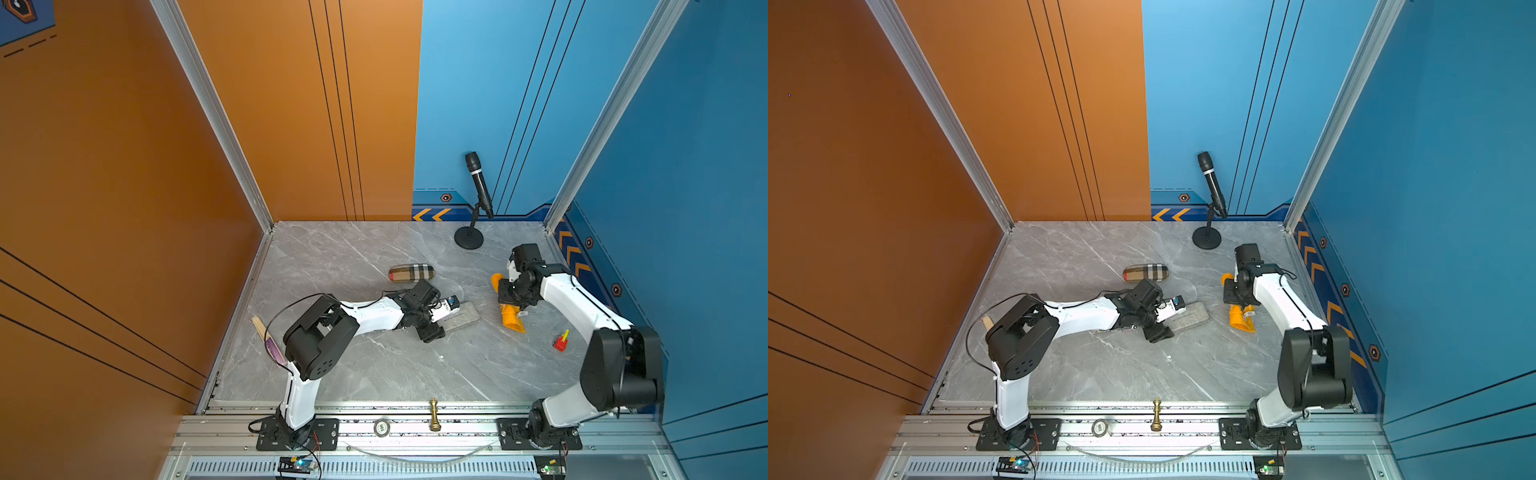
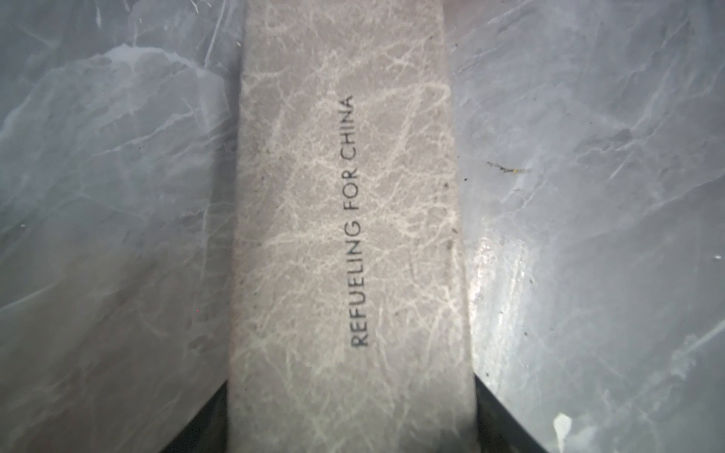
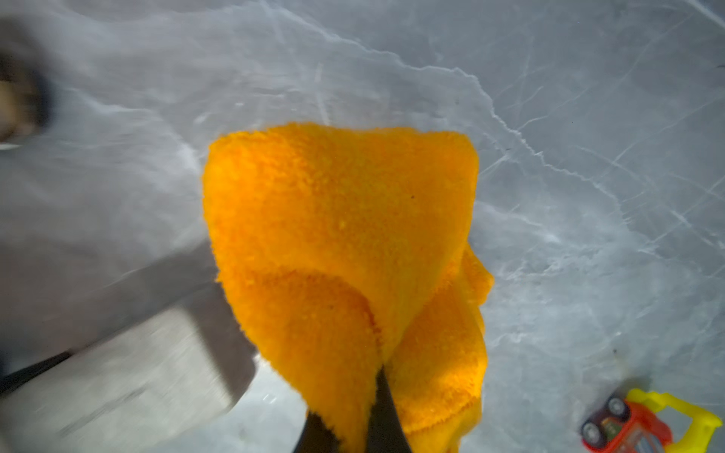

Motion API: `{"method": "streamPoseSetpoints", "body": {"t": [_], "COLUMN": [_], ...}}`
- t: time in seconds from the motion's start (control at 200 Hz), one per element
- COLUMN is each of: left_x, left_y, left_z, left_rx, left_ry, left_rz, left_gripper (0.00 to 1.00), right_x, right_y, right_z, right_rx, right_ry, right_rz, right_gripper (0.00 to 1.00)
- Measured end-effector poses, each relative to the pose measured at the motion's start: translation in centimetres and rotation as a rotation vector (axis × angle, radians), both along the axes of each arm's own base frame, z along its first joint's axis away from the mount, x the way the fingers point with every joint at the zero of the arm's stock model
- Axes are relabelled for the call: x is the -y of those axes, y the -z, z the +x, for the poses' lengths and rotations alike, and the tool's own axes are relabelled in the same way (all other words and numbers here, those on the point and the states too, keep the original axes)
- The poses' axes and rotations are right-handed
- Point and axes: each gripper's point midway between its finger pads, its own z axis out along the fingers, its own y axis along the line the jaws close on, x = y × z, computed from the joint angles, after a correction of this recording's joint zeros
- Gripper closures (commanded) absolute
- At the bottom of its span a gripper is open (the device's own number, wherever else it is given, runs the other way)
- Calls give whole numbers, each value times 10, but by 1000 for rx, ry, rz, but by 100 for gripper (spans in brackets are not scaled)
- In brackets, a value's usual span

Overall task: Wipe the eyeglass case
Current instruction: Pick up the cleaning item at the center of the board, then wipe the dirt from the eyeglass case.

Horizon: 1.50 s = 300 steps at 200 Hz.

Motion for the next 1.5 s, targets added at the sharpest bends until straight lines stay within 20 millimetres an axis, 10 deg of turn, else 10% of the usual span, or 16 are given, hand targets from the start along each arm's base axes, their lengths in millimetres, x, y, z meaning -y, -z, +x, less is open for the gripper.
{"method": "streamPoseSetpoints", "body": {"t": [0.155, 0.335, 0.766, 0.906, 1.121, 1.502], "left_x": [6, 16, 20, 20, 32, 26], "left_y": [-5, -10, 8, 7, 4, 8], "left_z": [5, 6, 3, 5, -8, -10], "left_rx": [19, 35, 31, 34, 23, 0], "left_ry": [-10, -4, -20, -27, 19, 35], "left_rz": [-34, -72, -36, -45, -69, -70], "left_gripper": [73, 75, 76, 76, 77, 77], "right_x": [-49, -93, -146, -138, -60, -137], "right_y": [-21, 10, 58, 57, 41, 48], "right_z": [-37, -75, -63, -57, -23, -19], "right_rx": [13, -127, -316, -303, -166, -181], "right_ry": [-93, -128, -184, -152, 17, -163], "right_rz": [195, 397, 521, 583, 508, 616], "right_gripper": [100, 100, 100, 100, 100, 100]}}
